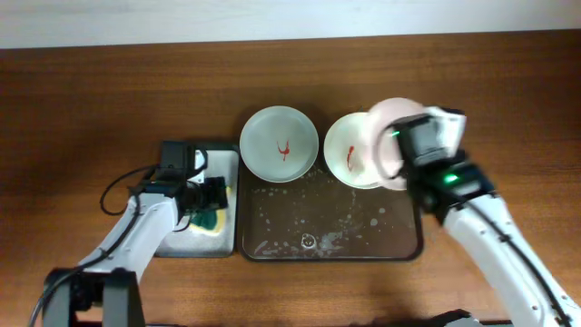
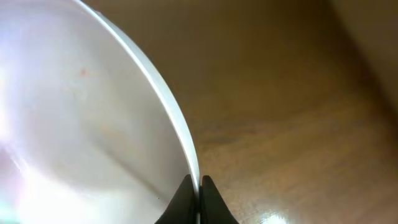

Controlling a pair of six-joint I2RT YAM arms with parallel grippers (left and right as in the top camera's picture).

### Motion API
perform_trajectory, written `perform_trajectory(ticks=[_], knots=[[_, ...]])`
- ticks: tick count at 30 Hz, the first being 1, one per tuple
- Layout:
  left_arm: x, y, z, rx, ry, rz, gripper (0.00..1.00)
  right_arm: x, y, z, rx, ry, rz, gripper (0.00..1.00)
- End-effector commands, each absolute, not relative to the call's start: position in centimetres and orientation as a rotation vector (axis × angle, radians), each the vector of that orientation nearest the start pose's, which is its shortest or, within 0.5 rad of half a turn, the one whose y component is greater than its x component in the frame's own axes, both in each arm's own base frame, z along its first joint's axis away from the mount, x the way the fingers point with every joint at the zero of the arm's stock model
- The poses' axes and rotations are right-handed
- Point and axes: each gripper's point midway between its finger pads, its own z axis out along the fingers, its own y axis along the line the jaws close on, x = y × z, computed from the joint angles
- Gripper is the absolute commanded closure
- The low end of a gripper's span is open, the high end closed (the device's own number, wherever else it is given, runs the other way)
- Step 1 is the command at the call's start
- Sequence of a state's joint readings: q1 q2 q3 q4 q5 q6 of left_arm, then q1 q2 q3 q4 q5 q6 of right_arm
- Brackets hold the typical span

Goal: Clean dirty plates on tray and stack at the side
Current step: 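Lift the pink-white plate with the right gripper and place it right of tray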

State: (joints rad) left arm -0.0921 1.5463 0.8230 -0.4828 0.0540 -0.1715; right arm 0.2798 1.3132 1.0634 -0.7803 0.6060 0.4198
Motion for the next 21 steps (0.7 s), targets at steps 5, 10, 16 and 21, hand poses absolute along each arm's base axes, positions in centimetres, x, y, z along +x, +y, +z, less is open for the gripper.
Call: perform_trajectory(ticks=[5, 10, 16, 21], knots=[[31.2, -6.6, -0.8, 0.031, 2.901, -0.15, 0.38, 30.3, -11.7, 16.3, 0.981, 2.409, -0.178, 0.96], [32.0, -6.5, -0.7, 0.028, 2.868, -0.13, 0.99, 27.5, -17.6, 12.0, 1.275, 2.445, -0.263, 0.96], [33.3, -5.7, 1.3, 0.003, 2.814, -0.069, 1.0, 27.4, -17.7, 8.0, 1.351, 2.548, -0.197, 0.9], [31.2, -6.2, 2.1, 0.011, 2.891, -0.124, 0.27, 32.1, -12.4, 9.1, 1.018, 2.582, 0.314, 0.41]])
